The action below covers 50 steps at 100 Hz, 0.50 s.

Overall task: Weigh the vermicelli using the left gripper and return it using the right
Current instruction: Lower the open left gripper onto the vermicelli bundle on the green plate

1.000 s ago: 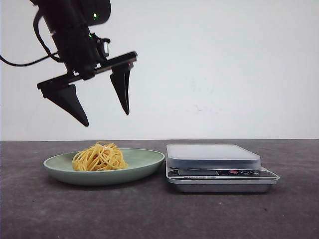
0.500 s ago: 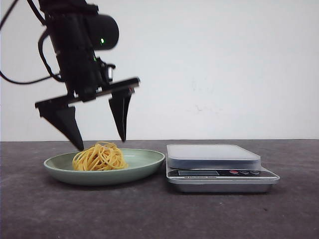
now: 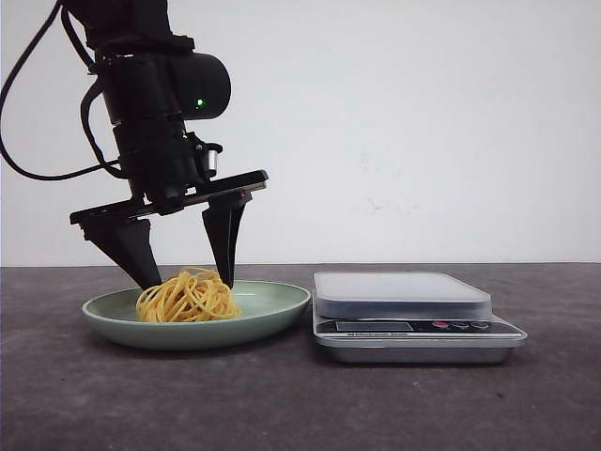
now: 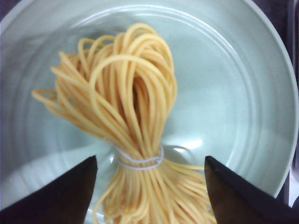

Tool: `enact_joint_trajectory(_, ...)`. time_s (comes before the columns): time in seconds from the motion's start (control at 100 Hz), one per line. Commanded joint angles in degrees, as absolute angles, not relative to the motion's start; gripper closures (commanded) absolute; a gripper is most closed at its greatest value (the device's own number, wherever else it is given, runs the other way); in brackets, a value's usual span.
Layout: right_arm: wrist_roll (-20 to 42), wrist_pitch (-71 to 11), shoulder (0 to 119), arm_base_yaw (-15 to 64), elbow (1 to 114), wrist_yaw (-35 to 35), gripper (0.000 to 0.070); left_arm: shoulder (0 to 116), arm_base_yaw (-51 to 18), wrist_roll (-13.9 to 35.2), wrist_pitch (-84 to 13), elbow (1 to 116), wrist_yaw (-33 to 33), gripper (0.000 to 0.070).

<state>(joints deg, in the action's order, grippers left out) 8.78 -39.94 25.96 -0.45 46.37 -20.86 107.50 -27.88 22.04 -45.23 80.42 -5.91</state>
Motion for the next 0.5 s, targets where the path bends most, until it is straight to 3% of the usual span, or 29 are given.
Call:
enact_joint_trajectory(0.0,8.14,-39.55,26.11,-0.51,47.16,-20.99,0.0148,108.68,-28.25,21.89,-45.23,81.45,-5.52,0.0278)
enact_joint_trajectory(0.04,8.14,-39.55,26.11,-0.51,47.16,-20.99,0.0148,108.71,-28.25,21.89,-45.25,81.45,-5.52,0.0298)
enact_joint_trajectory(0.15,8.14,-39.55,26.09,-0.51,47.16,-20.99,0.0148,108.79,-28.25,21.69,-45.39,81.45,-5.54,0.0437)
enact_joint_trajectory(0.25,8.14,-39.53,26.09,-0.51,47.16,-20.99,0.0149,108.84,-28.25,21.69,-45.43,81.45,-5.54,0.0456)
enact_joint_trajectory(0.39,8.12,-39.48,26.09,-0.51,47.16,-20.97,0.0149,108.84,-28.25,20.95,-45.58,81.45,-5.54,0.0637)
enact_joint_trajectory(0.49,8.12,-39.46,26.09,-0.51,47.18,-20.97,0.0149,108.84,-28.25,20.45,-45.67,81.45,-5.52,0.0649)
